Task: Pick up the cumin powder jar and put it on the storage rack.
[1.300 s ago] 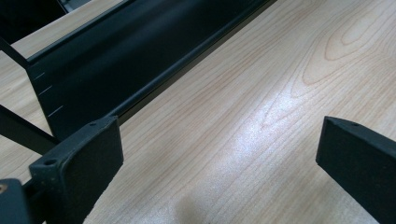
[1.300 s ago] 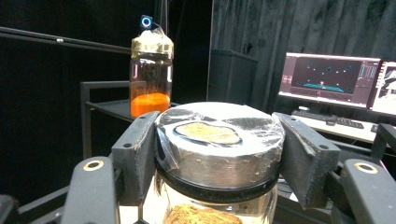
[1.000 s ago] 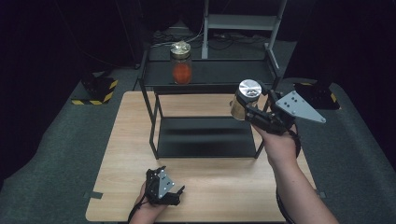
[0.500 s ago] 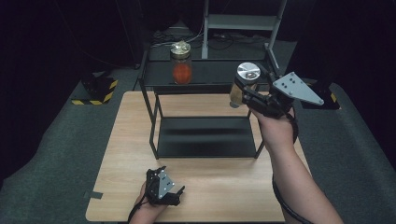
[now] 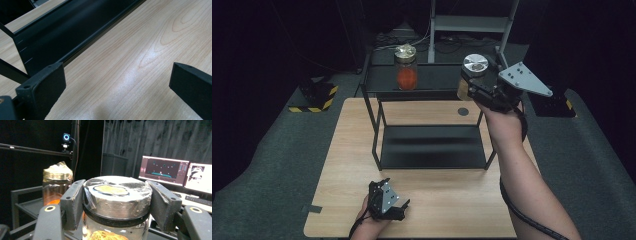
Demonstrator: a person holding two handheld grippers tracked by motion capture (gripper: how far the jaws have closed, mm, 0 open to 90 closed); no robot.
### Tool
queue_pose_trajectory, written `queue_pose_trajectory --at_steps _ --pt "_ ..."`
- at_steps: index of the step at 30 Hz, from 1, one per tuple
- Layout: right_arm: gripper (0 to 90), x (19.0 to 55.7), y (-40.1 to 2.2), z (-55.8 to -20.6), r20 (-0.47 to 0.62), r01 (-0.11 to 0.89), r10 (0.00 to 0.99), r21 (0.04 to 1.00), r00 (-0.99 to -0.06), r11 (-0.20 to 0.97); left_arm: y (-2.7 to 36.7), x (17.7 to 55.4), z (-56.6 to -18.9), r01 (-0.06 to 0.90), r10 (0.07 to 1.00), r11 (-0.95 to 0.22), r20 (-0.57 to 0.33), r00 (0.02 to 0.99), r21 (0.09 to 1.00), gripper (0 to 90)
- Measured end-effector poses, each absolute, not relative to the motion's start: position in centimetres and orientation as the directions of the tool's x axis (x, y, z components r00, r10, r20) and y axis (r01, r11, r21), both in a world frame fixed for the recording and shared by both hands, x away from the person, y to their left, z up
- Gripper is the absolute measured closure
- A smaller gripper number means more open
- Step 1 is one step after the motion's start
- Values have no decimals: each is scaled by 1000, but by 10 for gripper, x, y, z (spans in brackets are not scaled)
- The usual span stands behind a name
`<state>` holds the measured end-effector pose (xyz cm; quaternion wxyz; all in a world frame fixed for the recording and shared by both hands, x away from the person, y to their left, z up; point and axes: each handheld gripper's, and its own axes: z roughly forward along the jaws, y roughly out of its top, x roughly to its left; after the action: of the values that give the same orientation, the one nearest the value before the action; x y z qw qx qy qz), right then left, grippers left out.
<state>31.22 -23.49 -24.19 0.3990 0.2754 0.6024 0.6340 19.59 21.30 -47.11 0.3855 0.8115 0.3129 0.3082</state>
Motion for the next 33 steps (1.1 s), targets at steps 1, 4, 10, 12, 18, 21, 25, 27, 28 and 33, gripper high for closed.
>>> queue_pose_trajectory --at_steps 1,4,10,12,18,21,25,27,28,33 --pt "341 314 -234 -241 -131 -172 839 984 -528 46 213 196 -471 270 745 -507 259 614 818 10" --pt "341 319 -232 -241 -129 -169 842 985 -523 46 214 196 -471 270 746 -506 258 615 819 10" --pt "341 327 -226 -238 -131 -163 846 985 -518 52 214 196 -471 270 745 -505 256 615 820 10" --pt "341 330 -224 -238 -130 -160 847 986 -516 53 214 196 -471 270 746 -504 256 615 820 10" --pt "341 339 -219 -237 -110 -145 856 989 -505 41 214 196 -471 269 745 -503 255 616 821 10" --pt "341 343 -218 -237 -111 -144 859 989 -500 44 214 196 -471 269 745 -506 258 615 819 10" --pt "341 348 -217 -239 -107 -144 863 989 -494 40 213 196 -471 267 744 -507 260 615 820 10" --pt "341 352 -218 -239 -102 -140 864 990 -493 37 213 196 -471 266 744 -507 260 616 820 10" --pt "341 353 -218 -239 -99 -137 864 990 -494 36 213 196 -471 267 744 -507 259 616 820 10" --pt "341 360 -217 -240 -93 -126 871 991 -483 37 214 196 -471 268 745 -504 257 615 821 10"
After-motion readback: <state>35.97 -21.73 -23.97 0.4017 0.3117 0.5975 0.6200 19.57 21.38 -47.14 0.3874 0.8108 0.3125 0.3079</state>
